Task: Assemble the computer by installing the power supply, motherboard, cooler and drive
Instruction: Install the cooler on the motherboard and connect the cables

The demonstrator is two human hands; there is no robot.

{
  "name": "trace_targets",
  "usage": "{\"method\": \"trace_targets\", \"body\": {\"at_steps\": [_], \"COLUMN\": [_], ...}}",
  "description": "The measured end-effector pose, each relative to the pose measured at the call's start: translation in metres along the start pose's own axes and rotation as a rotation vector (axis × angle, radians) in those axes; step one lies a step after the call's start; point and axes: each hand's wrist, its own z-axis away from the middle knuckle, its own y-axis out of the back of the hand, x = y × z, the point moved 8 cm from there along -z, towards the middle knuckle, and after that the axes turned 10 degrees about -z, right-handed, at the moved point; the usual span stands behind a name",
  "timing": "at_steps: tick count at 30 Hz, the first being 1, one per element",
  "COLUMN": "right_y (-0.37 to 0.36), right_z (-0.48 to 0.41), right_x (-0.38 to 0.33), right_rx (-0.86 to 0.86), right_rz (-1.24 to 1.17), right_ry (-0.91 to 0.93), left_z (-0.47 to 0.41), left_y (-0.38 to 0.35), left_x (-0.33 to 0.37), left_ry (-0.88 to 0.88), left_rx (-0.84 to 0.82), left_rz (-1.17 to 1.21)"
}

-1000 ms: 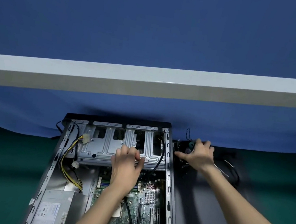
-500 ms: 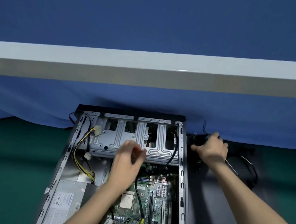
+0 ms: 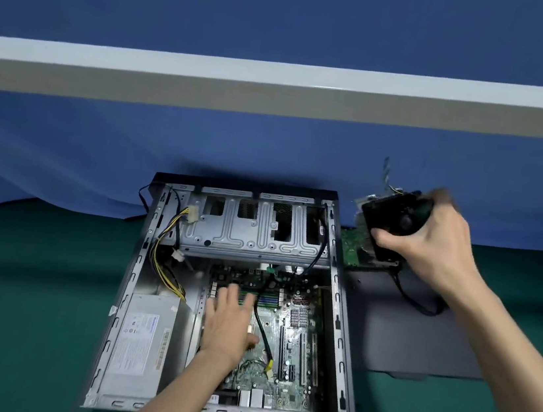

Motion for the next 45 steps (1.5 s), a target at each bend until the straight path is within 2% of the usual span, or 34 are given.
{"method": "trace_targets", "body": {"at_steps": [2, 4, 7, 9, 13, 15, 17, 19, 22, 24, 26, 32, 35, 36, 41, 45], "right_y": [-0.007, -0.019, -0.041, -0.053, -0.063, -0.061, -0.057, -0.050, -0.041, -0.038, -0.038, -0.044, -0.047, -0.048, -0.052, -0.053], "right_z": [0.009, 0.018, 0.033, 0.040, 0.045, 0.044, 0.040, 0.034, 0.026, 0.021, 0.018, 0.009, 0.002, 0.000, -0.007, -0.009], "right_x": [-0.014, -0.023, -0.025, -0.021, -0.010, -0.005, -0.002, 0.002, 0.005, 0.006, 0.008, 0.014, 0.014, 0.014, 0.007, 0.000], "right_rx": [-0.048, -0.093, -0.162, -0.200, -0.216, -0.203, -0.177, -0.139, -0.086, -0.067, -0.068, -0.061, -0.058, -0.058, -0.061, -0.050], "right_rz": [0.004, 0.016, 0.054, 0.073, 0.072, 0.070, 0.065, 0.055, 0.049, 0.032, 0.024, -0.011, -0.015, -0.015, -0.021, -0.019], "right_ry": [0.037, 0.064, 0.090, 0.096, 0.087, 0.071, 0.047, 0.016, -0.011, -0.014, -0.014, -0.025, -0.019, -0.016, 0.009, 0.031], "left_z": [0.008, 0.017, 0.017, 0.015, 0.017, 0.017, 0.016, 0.010, -0.007, -0.027, -0.050, -0.095, -0.100, -0.100, -0.101, -0.099], "left_y": [-0.007, -0.019, -0.025, -0.025, 0.000, 0.018, 0.044, 0.072, 0.110, 0.123, 0.126, 0.122, 0.122, 0.121, 0.116, 0.118], "left_x": [0.022, 0.040, 0.046, 0.042, 0.031, 0.025, 0.016, 0.007, 0.000, -0.001, 0.000, -0.004, 0.008, 0.010, -0.003, -0.004], "left_ry": [-0.171, -0.313, -0.388, -0.365, -0.329, -0.302, -0.252, -0.199, -0.089, 0.019, 0.127, 0.317, 0.226, 0.202, 0.259, 0.210], "left_rx": [-0.066, -0.189, -0.213, -0.222, -0.160, -0.092, 0.010, 0.173, 0.372, 0.378, 0.312, 0.255, 0.277, 0.306, 0.393, 0.417], "left_rz": [0.058, -0.021, -0.107, -0.058, 0.280, 0.430, 0.699, 0.908, 0.998, 1.023, 1.085, 1.034, 0.659, 0.599, 0.613, 0.571]}}
